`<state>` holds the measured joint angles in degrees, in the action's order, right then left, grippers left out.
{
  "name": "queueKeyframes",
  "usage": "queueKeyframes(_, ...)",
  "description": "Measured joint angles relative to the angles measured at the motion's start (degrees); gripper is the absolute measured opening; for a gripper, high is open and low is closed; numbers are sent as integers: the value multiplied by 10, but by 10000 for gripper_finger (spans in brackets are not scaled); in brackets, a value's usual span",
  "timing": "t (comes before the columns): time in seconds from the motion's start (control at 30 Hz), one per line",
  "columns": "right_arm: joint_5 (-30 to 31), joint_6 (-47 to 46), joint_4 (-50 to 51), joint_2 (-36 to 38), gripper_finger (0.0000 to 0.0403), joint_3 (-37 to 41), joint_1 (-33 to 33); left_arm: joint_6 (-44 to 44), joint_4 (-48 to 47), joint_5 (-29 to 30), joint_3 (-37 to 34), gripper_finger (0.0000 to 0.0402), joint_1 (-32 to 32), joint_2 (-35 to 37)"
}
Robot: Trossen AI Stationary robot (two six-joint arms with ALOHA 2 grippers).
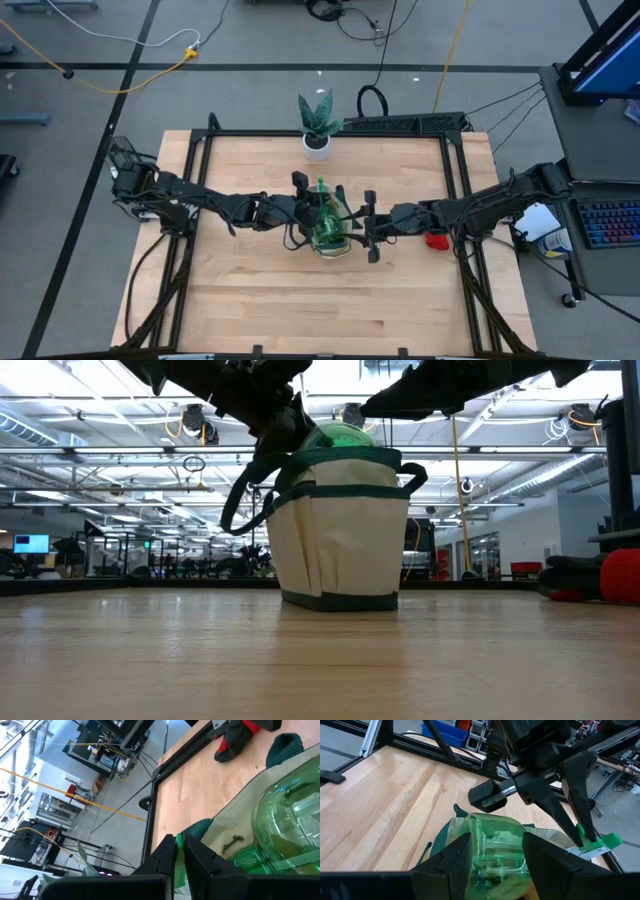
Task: Pick & Place Garden tools in Gardening bag
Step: Put the green spray bottle into the gardening bag
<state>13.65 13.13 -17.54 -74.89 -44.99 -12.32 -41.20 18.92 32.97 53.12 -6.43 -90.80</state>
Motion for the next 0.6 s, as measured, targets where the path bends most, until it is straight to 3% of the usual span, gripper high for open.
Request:
queueKeyframes(0.23,0,0,-1,0,171,0,0,51,-6,1,0,20,-8,0)
queueKeyframes(0.6,0,0,-1,0,171,0,0,114,-99,-16,0,21,-8,0)
